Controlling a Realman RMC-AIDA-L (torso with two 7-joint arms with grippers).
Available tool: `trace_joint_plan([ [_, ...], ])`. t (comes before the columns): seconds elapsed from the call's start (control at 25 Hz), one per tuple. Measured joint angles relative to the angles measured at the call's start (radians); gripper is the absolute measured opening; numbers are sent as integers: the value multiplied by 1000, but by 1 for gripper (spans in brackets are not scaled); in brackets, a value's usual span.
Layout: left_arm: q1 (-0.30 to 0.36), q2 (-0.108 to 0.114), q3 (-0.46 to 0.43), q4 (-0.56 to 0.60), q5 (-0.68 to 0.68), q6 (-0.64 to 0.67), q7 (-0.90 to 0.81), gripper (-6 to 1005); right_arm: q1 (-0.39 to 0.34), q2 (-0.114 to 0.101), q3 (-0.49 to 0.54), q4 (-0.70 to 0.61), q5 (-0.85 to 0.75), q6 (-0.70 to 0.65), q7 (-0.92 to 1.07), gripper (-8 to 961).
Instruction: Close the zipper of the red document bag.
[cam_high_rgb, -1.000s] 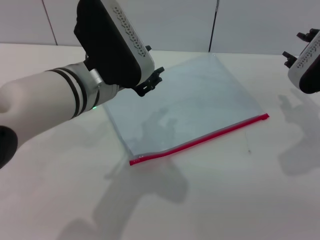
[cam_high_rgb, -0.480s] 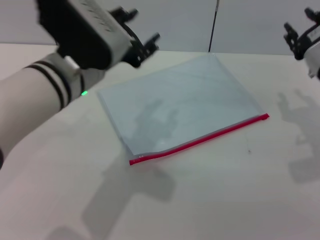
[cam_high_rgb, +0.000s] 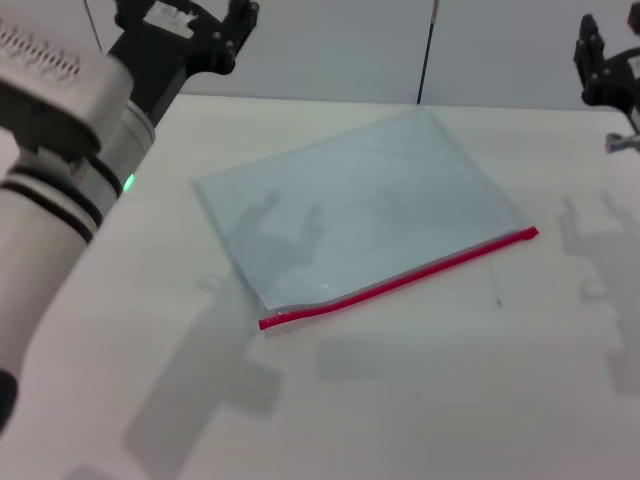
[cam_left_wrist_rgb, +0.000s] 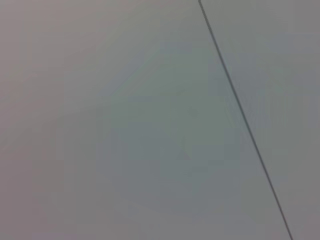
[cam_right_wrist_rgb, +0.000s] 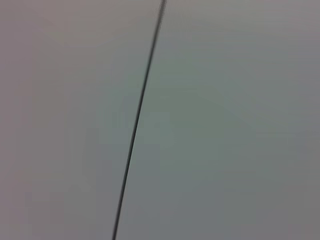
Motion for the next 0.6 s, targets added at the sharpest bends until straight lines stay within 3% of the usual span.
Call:
trace_joint_plan([
  [0.16,-45,-2,64,166,-51,234,-2,625,24,0,-110,150,20,216,188,468],
  [0.28,-87,-2,94,262,-109,316,-3,625,48,2,-194,253,79,335,227,468],
  [0.44,-155,-2,126,401,-217,375,-28,624,106,3,-294,374,172,402,229,468],
  [0.6,-195,-2,139,490,-226,423,-66,622,137,4,-342,418,255,410,230,468],
])
